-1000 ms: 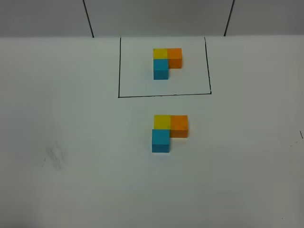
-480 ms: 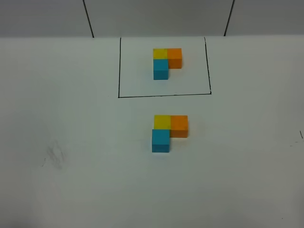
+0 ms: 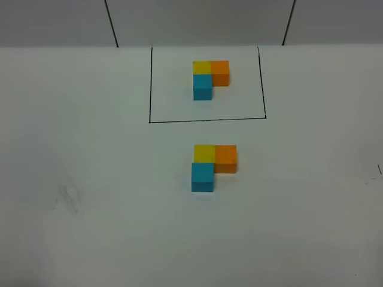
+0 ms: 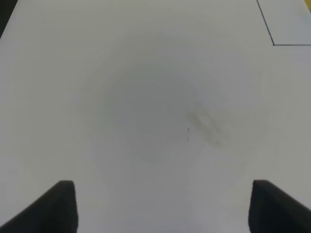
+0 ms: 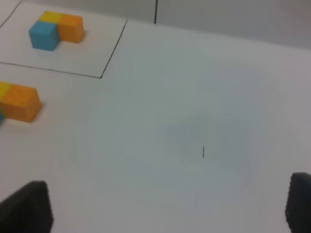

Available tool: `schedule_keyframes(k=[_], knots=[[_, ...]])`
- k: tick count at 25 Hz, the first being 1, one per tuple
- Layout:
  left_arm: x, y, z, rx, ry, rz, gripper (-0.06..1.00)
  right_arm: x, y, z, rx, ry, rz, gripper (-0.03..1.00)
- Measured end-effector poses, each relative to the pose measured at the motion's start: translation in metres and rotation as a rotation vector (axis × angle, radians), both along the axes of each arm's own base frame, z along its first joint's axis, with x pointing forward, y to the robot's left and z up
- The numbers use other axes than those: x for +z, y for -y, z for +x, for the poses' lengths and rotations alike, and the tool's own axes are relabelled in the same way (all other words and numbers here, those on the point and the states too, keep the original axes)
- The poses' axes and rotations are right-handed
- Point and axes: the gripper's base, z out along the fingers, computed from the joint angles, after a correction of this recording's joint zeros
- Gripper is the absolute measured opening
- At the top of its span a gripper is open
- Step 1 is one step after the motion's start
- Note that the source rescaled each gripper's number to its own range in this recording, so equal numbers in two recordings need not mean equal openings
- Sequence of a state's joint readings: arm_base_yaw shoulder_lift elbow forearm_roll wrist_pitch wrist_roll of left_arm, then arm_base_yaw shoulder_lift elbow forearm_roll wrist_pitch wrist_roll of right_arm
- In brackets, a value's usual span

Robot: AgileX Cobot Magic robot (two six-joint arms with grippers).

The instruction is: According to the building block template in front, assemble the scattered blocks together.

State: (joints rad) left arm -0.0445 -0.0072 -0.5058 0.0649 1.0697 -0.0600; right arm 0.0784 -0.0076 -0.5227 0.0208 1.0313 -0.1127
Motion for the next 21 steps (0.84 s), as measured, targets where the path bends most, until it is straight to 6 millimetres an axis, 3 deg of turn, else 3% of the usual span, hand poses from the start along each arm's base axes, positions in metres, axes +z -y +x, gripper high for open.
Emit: schedule_keyframes(k=[10, 21], knots=[[0.0, 0.0, 0.0, 0.0, 0.0, 0.0, 0.53, -0.0082, -0.004, 0.0006, 0.024, -0.06, 0.044, 0.9], [0.0, 0.0, 0.0, 0.0, 0.0, 0.0, 0.53, -0.0083, -0.0044, 0.0005, 0.028, -0.061, 0.048, 0.54]])
